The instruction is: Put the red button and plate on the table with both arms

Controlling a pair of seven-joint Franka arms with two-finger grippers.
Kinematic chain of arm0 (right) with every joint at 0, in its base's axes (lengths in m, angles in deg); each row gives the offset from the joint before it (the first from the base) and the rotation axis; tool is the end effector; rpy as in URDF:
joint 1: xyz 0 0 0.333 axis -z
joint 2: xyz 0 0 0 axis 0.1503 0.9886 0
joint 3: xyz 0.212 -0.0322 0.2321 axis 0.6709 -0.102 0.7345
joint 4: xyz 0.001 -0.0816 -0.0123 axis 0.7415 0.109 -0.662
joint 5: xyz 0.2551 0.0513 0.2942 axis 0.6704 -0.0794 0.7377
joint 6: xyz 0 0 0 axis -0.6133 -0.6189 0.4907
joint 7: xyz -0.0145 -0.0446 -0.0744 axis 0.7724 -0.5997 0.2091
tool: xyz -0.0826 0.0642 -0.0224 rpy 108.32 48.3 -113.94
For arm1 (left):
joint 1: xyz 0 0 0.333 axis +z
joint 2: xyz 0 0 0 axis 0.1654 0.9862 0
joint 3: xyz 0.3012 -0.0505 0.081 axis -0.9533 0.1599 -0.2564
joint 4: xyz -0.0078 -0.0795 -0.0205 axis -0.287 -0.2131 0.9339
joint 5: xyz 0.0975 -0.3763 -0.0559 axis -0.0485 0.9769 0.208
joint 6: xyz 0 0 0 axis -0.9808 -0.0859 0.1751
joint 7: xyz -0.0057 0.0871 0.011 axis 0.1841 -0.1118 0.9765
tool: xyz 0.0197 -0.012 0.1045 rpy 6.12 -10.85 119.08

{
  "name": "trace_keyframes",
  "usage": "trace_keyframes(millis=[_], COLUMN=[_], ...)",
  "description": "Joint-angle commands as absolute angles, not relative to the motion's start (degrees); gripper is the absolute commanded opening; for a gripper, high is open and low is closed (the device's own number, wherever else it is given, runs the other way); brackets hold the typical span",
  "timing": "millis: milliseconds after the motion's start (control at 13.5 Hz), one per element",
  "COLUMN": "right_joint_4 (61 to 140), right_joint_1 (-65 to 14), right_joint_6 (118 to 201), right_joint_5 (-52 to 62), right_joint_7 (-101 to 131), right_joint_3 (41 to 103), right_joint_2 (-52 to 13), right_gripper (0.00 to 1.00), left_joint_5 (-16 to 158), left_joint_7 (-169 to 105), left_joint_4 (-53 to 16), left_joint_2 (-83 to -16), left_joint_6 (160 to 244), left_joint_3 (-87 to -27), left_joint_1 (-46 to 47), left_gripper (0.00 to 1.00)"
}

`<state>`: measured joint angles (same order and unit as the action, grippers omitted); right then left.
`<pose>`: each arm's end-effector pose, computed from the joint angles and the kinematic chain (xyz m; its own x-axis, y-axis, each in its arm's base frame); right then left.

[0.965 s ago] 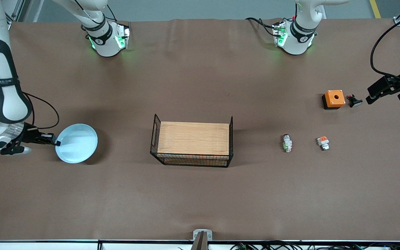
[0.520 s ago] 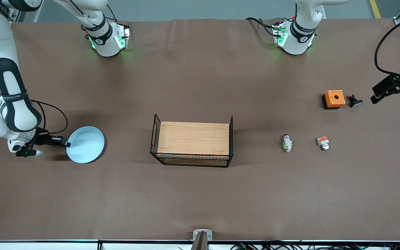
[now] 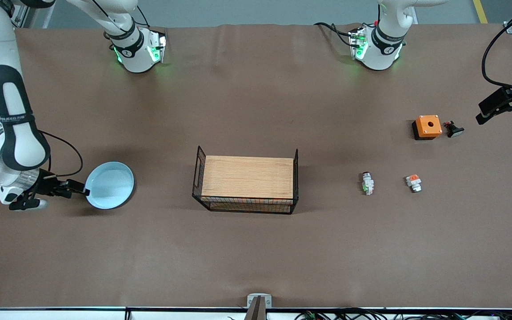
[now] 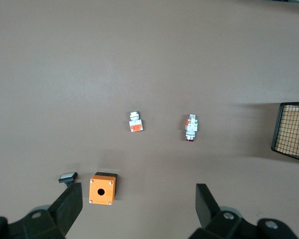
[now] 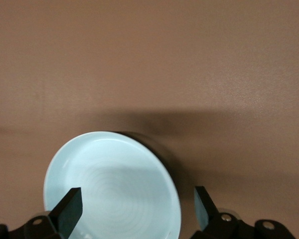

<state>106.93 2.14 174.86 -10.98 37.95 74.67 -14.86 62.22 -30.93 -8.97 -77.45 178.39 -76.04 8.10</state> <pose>0.6249 -0.1388 0.2597 0.9988 0.0011 0.0492 0.0133 -0.9689 -0.2469 0.5479 -0.0039 0.6486 0.9919 0.0900 0.0900 0.0898 -0.9959 0.0063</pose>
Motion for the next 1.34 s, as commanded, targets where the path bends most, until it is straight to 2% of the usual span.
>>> trace_keyframes(millis=[0, 223, 445, 594, 742, 1262], right_joint_4=[106.7, 98.1, 83.7, 77.9, 74.7, 70.2], right_joint_1=[-2.3, -4.9, -5.7, -5.8, -5.9, -5.1], right_joint_6=[167.9, 151.3, 131.6, 123.7, 120.1, 118.5], right_joint_5=[-21.8, -26.3, -29.5, -30.5, -30.8, -30.4], right_joint_7=[22.7, 13.9, 10.0, 9.1, 9.0, 9.5], right_joint_3=[74.7, 74.9, 74.9, 74.9, 74.9, 74.7], right_joint_2=[-22.1, -25.6, -25.9, -25.9, -25.9, -25.9], right_gripper=[1.00, 1.00, 1.00, 1.00, 1.00, 1.00], left_joint_5=[63.2, 63.2, 63.1, 63.0, 63.1, 63.2], left_joint_7=[-30.3, -30.3, -30.4, -30.4, -30.4, -30.3], left_joint_4=[-8.2, -7.2, -7.2, -7.2, -7.2, -7.2], left_joint_2=[-78.1, -77.9, -77.8, -77.8, -77.8, -77.8], left_joint_6=[176.8, 175.7, 175.7, 175.6, 175.6, 175.6], left_joint_3=[-76.0, -76.0, -76.0, -75.9, -75.5, -75.5], left_joint_1=[8.0, 7.7, 7.7, 7.7, 7.7, 7.9], left_gripper=[1.00, 1.00, 1.00, 1.00, 1.00, 1.00])
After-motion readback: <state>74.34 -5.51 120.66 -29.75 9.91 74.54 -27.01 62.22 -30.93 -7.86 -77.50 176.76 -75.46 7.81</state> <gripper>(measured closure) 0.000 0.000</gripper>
